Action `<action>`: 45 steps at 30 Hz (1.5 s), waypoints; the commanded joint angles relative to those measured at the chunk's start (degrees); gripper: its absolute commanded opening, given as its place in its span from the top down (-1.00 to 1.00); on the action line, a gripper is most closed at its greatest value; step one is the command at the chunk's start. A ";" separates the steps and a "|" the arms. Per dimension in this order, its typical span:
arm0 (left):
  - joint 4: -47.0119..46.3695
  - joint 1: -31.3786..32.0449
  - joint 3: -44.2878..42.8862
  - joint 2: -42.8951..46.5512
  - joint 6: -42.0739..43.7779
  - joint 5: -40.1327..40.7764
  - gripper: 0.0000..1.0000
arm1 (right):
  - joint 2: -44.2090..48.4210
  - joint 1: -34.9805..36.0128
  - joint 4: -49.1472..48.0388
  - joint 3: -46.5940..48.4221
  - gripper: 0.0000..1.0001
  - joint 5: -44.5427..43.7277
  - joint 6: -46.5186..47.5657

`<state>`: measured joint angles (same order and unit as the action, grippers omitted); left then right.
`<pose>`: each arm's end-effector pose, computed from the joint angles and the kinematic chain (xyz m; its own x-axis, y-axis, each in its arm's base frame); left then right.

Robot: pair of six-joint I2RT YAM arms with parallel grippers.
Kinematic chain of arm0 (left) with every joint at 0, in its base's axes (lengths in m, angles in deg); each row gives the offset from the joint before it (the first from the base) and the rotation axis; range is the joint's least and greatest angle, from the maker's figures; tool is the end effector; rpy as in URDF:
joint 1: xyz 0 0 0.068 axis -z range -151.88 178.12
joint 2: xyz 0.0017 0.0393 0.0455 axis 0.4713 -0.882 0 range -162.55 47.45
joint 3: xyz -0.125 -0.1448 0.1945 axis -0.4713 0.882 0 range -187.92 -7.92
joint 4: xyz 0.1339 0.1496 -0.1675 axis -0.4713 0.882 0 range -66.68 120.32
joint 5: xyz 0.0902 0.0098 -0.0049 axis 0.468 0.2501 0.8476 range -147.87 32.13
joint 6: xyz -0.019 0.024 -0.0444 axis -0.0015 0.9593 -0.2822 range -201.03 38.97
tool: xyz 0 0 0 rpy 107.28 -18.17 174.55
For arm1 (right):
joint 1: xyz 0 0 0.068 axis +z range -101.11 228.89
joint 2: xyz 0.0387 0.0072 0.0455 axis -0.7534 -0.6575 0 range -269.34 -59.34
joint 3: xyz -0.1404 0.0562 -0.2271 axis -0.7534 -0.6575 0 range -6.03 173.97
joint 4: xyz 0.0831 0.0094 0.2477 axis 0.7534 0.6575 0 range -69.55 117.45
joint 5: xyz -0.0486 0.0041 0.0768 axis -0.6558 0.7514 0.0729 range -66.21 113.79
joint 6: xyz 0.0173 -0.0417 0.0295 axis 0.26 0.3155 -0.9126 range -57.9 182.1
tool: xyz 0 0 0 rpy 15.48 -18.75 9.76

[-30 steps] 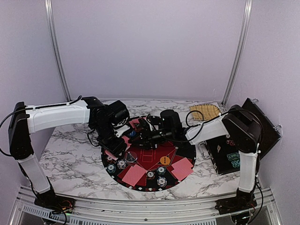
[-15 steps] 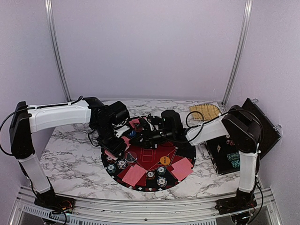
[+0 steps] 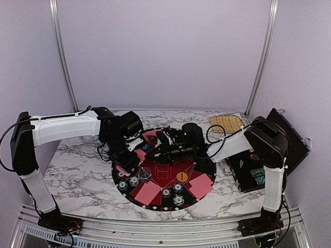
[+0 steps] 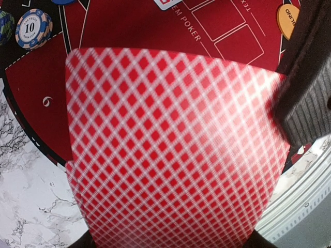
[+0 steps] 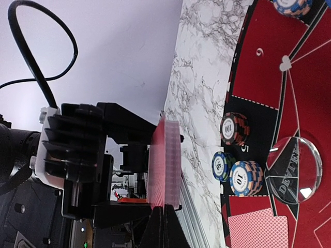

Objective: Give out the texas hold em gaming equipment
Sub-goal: Pick up the poker card from the face-down deck piles.

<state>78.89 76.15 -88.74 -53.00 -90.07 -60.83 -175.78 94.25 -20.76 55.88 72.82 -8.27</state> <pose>0.2306 -0.2591 0.2415 -0.7565 0.6066 -0.2445 0.6405 0.7627 -0.0895 0.2784 0.3201 0.1628 -0.9801 -0.1136 -0.1631 -0.1777 0.1336 0.9750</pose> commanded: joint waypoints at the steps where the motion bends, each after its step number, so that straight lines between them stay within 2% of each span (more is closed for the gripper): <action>1: 1.83 -0.63 0.19 -0.05 -1.18 1.11 0.34 | 2.73 -1.52 -5.69 -2.38 1.00 -1.10 -3.40; 15: 1.16 -1.69 1.57 0.75 -2.29 2.06 0.34 | 9.94 -4.23 -11.17 -12.60 1.00 -9.23 -7.67; 27: 0.67 -2.67 2.85 2.38 -1.82 2.07 0.34 | 17.32 -5.14 -9.05 -24.85 1.00 -26.11 -11.17; 37: 0.17 -3.20 3.62 3.62 -1.34 1.60 0.34 | 16.73 -2.74 -3.40 -23.90 1.00 -37.29 -13.15; 45: 0.06 -3.53 4.58 4.70 -1.42 1.47 0.34 | 11.69 -0.64 -4.94 -22.01 1.00 -37.59 -17.30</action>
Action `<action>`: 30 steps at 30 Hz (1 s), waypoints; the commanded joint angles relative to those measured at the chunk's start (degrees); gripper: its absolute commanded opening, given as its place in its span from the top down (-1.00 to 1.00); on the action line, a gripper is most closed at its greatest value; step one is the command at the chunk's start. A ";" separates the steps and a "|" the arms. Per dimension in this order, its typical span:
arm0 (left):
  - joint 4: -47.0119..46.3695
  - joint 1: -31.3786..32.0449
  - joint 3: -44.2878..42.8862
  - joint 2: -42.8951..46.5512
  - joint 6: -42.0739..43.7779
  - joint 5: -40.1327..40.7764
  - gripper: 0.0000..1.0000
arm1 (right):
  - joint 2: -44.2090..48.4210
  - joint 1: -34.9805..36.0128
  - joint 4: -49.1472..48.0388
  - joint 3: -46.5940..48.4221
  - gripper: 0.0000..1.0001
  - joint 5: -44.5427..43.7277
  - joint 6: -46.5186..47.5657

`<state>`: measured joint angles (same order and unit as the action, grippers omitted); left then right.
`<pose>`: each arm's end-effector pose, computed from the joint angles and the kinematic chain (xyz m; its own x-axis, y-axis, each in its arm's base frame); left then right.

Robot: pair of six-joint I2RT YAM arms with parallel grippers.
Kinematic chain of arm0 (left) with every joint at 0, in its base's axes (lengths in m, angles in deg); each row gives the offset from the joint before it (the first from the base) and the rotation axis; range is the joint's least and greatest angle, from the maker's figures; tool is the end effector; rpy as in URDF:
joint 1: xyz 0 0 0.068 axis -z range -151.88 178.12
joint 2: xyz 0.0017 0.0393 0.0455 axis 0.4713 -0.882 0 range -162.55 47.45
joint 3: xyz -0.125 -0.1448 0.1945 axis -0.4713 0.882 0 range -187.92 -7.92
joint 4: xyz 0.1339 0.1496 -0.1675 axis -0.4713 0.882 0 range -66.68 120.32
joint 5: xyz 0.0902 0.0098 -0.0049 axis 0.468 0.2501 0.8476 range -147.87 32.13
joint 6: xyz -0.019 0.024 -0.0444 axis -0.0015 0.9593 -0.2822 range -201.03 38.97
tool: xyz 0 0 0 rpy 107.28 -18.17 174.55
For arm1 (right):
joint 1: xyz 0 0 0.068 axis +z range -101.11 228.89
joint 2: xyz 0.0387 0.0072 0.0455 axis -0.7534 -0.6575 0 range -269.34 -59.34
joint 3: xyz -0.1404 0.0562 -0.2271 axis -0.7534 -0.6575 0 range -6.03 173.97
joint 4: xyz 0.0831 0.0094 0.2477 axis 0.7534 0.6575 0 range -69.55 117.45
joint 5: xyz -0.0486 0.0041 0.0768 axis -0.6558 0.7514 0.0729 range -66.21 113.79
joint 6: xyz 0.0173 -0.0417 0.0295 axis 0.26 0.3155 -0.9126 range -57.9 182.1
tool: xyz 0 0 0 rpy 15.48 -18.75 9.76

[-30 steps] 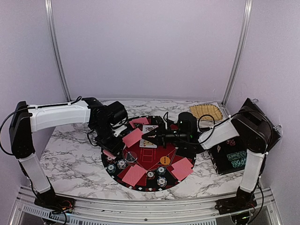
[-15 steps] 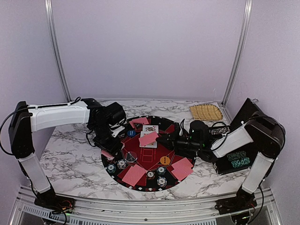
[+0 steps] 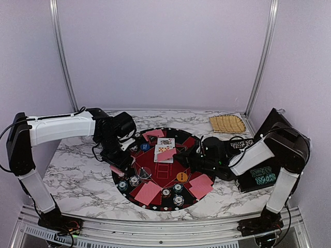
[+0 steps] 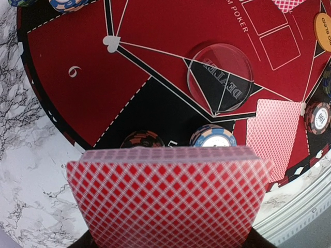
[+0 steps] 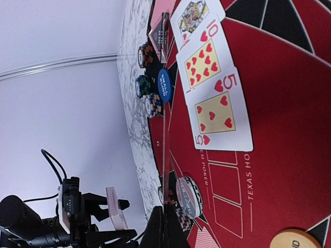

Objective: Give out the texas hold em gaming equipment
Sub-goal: Pick up the poker card from the face-down deck piles, then distribute the poker card in the community card area.

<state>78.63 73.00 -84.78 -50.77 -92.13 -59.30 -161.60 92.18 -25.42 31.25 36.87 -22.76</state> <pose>0.2354 -0.2357 0.2348 -0.8131 0.5383 -0.2216 0.5636 0.8232 -0.0682 0.2397 0.2367 0.1393 -0.8416 0.5400 -0.0109 0.1636 0.2740 0.9477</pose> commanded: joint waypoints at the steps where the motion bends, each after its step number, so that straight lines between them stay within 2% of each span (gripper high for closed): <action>1: 0.33 -0.41 0.72 2.62 0.68 -0.06 0.34 | -2.99 1.56 -0.56 2.77 1.00 -1.75 -3.24; 30: -0.58 -0.94 2.06 3.77 0.74 -1.29 0.33 | -5.15 3.07 3.51 4.45 0.99 -0.05 -4.29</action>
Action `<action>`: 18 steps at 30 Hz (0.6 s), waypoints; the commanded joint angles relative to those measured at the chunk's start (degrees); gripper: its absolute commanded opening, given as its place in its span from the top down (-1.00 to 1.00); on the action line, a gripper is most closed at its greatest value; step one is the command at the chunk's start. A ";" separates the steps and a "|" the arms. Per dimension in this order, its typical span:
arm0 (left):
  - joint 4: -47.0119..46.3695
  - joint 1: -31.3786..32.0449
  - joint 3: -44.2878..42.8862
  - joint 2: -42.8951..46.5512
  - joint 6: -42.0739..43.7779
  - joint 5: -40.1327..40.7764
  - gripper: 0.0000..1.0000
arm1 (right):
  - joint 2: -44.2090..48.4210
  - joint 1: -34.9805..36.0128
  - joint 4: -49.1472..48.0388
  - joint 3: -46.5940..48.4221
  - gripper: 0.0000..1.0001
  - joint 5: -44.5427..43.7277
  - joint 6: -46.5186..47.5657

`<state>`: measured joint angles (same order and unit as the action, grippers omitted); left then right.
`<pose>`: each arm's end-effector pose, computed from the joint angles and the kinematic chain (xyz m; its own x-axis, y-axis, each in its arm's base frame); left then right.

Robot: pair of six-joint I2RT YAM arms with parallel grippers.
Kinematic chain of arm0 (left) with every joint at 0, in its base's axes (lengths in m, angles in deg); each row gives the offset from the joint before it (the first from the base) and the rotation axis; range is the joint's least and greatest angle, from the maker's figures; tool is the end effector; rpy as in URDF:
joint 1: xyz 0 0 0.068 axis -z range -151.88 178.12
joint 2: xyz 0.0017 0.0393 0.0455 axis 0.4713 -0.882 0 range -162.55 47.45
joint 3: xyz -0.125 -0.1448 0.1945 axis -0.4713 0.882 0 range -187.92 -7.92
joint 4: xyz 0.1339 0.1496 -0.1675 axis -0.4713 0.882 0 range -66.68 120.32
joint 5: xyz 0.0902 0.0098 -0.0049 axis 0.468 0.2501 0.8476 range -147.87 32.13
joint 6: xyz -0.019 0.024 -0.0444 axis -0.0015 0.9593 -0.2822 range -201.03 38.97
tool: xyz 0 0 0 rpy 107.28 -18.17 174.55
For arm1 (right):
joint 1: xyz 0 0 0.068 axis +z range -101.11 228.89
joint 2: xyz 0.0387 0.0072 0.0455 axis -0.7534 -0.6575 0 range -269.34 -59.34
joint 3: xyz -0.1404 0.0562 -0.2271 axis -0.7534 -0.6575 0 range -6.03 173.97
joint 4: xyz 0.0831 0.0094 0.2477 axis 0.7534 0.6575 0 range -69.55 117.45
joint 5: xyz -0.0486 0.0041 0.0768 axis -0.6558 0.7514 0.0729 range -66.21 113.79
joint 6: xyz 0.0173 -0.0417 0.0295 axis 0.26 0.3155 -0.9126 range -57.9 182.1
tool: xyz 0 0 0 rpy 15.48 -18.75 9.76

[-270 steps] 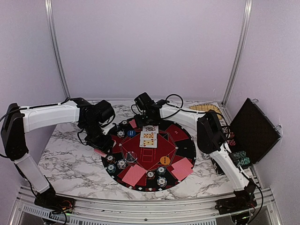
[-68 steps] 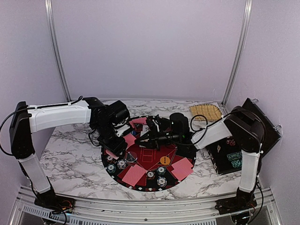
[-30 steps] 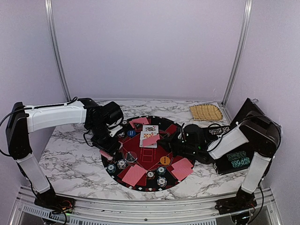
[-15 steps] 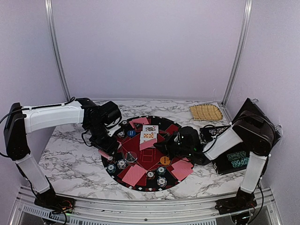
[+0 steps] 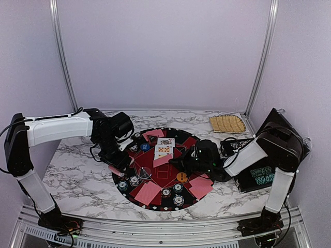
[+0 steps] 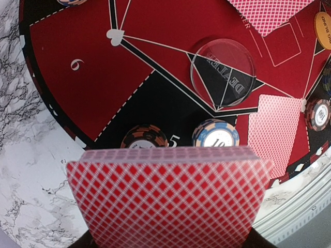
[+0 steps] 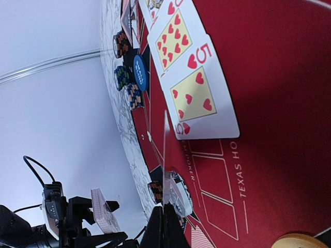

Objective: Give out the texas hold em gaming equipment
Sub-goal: Distribute the poker card in the community card area.

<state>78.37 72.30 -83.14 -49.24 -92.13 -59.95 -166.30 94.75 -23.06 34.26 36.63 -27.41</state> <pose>0.2331 -0.2283 0.2354 -0.8195 0.5283 -0.2220 0.5553 0.8279 -0.0795 0.2376 0.2560 0.1221 -0.8443 0.5299 0.0795 0.2667 0.2869 0.9201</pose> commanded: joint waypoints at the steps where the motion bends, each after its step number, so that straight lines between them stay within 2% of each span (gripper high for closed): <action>1: -0.29 -0.25 0.45 2.14 0.84 -0.68 0.33 | -0.52 0.53 1.38 1.50 0.99 0.13 0.28; 9: -0.38 -0.27 0.91 2.70 0.77 -0.72 0.33 | -1.60 0.71 -0.34 1.43 0.98 0.00 -0.57; 18: -0.38 -0.31 0.90 2.65 0.87 -0.64 0.33 | -0.25 0.63 2.04 1.63 0.67 1.42 0.86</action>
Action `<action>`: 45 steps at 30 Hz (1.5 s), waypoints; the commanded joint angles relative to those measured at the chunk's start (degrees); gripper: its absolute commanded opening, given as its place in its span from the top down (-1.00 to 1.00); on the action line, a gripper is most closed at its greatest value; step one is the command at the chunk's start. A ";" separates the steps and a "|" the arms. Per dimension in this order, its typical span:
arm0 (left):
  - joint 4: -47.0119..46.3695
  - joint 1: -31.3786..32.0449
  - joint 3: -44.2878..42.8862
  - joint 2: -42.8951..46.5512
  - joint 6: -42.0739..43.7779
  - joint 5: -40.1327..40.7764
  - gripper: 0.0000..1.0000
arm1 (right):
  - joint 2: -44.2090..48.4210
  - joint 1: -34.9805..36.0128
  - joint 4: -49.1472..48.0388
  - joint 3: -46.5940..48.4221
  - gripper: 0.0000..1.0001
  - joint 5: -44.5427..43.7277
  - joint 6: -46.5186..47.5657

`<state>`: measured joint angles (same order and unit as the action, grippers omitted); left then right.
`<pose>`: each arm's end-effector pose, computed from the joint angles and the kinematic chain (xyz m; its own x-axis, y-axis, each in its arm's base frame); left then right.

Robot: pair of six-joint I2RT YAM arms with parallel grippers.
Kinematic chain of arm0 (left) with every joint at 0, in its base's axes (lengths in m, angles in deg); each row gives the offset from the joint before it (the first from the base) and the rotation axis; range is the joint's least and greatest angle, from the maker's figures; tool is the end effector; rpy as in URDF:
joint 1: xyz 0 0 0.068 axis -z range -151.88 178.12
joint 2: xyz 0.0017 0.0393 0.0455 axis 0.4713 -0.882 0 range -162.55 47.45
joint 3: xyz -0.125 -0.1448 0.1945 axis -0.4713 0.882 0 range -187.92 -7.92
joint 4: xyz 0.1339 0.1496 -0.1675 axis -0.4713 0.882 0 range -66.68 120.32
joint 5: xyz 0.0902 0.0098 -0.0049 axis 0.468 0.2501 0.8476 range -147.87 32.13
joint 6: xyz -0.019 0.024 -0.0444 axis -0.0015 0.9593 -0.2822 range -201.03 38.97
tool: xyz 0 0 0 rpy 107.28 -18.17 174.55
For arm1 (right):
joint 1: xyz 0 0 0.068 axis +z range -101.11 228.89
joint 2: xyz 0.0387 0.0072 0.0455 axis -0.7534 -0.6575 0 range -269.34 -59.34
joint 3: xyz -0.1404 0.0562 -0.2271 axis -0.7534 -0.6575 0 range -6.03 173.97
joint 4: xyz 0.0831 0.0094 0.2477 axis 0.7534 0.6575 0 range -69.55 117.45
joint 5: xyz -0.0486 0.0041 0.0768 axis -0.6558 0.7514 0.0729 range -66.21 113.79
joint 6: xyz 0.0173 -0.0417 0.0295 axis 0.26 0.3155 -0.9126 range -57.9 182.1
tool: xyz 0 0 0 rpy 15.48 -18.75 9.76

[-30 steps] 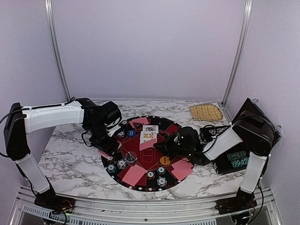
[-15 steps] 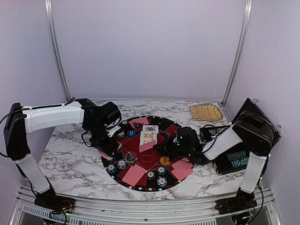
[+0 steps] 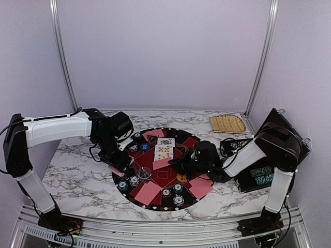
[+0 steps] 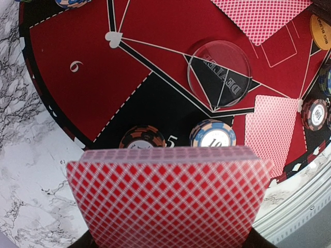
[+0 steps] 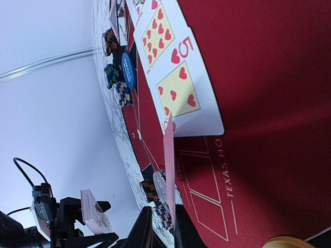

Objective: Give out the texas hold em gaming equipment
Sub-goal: Distribute the poker card in the community card area.

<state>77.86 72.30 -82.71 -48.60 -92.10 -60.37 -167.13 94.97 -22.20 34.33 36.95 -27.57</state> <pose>0.2319 -0.2275 0.2369 -0.8174 0.5270 -0.2327 0.5575 0.8254 -0.0886 0.2362 0.2568 0.1162 -0.8464 0.5248 0.0902 0.2859 0.3050 0.9084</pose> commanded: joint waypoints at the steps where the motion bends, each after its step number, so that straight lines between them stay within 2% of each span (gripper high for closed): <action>1: 0.12 -0.27 0.40 2.01 0.86 -0.33 0.33 | 1.05 0.36 1.70 1.30 0.63 1.14 1.13; 15: 0.12 -0.32 -0.18 1.59 0.82 -0.83 0.33 | 7.11 0.01 10.52 -0.03 0.43 3.00 4.54; 34: 0.12 0.31 -0.17 1.95 0.82 -1.45 0.33 | 4.64 0.85 11.78 3.07 0.44 8.74 7.76; 45: 0.19 1.07 -0.07 1.85 0.72 -1.54 0.33 | 7.15 -1.06 17.11 2.68 0.40 10.41 10.86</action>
<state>77.86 72.94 -82.71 -48.49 -92.10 -61.07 -161.64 94.78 -8.57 35.62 46.46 -19.41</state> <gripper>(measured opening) 0.668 0.298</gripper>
